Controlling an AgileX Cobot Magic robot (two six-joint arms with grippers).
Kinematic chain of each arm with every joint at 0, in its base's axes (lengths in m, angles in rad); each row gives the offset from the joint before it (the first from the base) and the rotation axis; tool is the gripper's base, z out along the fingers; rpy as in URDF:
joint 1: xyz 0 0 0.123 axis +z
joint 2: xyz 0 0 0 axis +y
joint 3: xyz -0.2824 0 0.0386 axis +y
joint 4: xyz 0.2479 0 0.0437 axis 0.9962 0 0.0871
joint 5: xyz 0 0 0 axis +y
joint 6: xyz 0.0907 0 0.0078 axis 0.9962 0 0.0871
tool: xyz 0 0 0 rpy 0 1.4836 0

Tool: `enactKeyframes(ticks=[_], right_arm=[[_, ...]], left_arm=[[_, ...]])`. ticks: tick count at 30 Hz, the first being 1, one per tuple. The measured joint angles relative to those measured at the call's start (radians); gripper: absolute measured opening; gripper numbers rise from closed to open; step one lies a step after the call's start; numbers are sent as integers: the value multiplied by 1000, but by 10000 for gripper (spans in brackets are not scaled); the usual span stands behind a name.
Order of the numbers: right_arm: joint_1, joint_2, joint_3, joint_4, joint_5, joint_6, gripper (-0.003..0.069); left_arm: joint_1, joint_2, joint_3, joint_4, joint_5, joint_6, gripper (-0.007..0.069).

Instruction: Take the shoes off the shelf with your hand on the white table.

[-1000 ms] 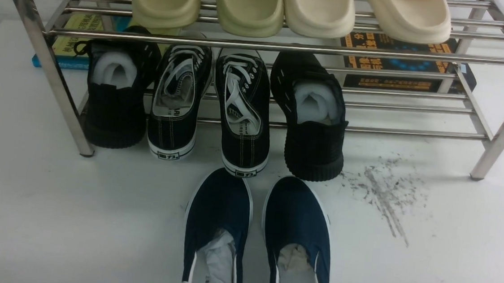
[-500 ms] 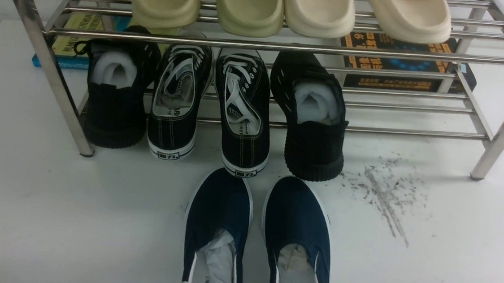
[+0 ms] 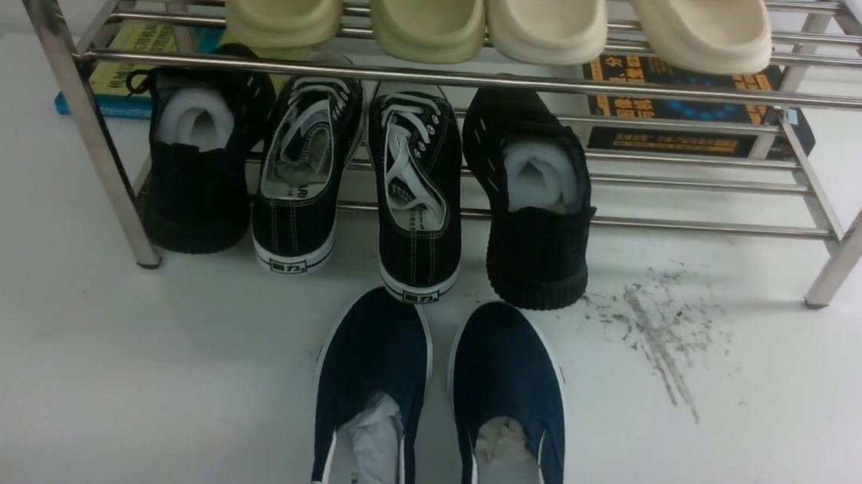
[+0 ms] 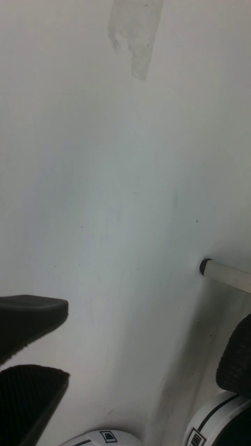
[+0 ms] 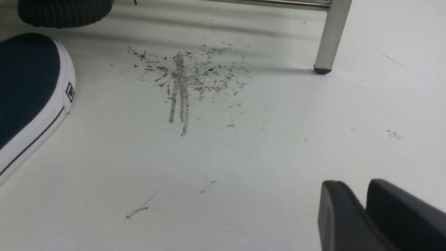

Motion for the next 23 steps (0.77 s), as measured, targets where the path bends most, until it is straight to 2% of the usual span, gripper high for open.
enactKeyframes(ticks=[23], right_arm=[[0, 0, 0, 0, 0, 0, 165]], left_arm=[[0, 0, 0, 0, 0, 0, 242]])
